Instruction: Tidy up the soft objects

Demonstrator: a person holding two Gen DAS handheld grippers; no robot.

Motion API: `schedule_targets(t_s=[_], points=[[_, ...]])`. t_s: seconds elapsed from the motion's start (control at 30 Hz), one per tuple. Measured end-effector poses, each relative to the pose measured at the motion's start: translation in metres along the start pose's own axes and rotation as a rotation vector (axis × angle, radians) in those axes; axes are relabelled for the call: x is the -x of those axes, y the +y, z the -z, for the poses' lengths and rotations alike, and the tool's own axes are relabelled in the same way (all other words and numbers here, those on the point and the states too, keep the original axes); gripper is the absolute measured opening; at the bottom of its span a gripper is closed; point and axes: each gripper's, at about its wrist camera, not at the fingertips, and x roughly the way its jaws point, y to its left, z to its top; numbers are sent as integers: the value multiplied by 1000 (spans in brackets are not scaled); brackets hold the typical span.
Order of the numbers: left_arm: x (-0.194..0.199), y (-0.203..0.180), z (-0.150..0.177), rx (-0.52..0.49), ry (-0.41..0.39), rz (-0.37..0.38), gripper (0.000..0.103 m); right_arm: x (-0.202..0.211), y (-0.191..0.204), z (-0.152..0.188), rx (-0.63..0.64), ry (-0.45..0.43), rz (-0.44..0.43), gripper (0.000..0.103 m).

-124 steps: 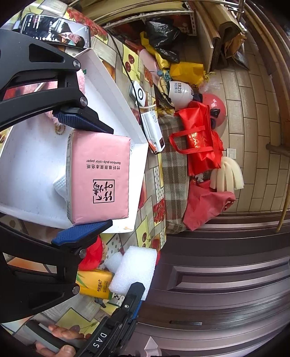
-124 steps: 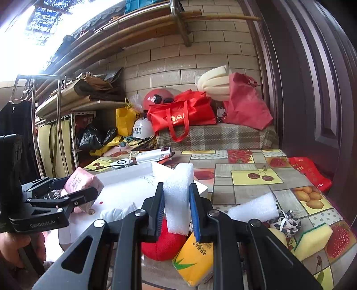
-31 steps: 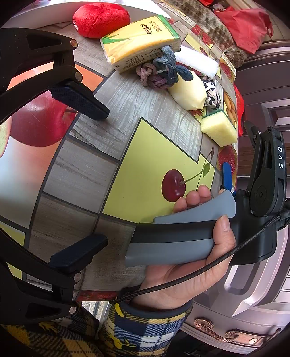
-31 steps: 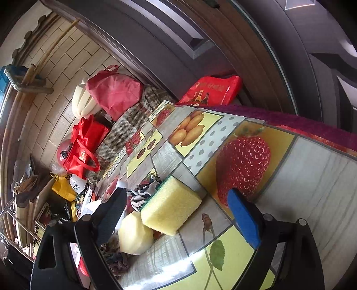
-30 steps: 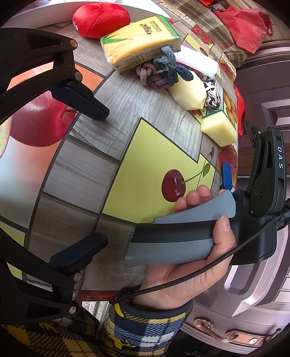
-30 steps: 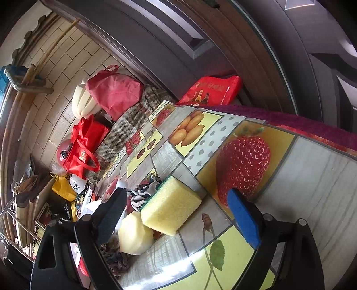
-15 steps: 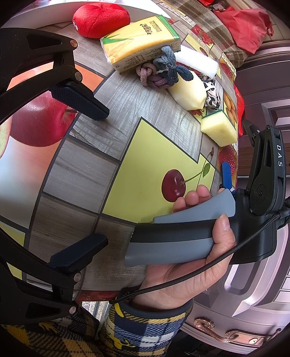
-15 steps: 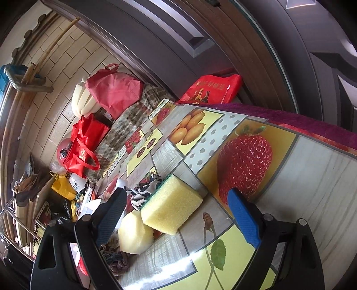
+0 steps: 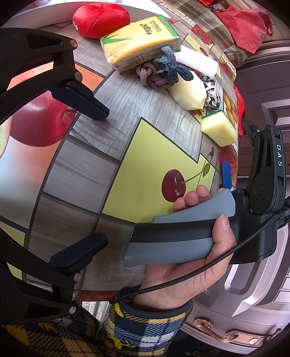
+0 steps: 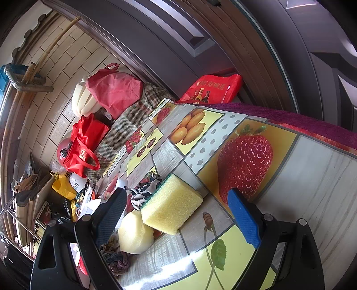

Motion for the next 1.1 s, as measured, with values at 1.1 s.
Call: schedule_targets(t_s=[1.1], points=[[1,2,2,0,-6,-1,102,-3,1,3,3,11,3,92]])
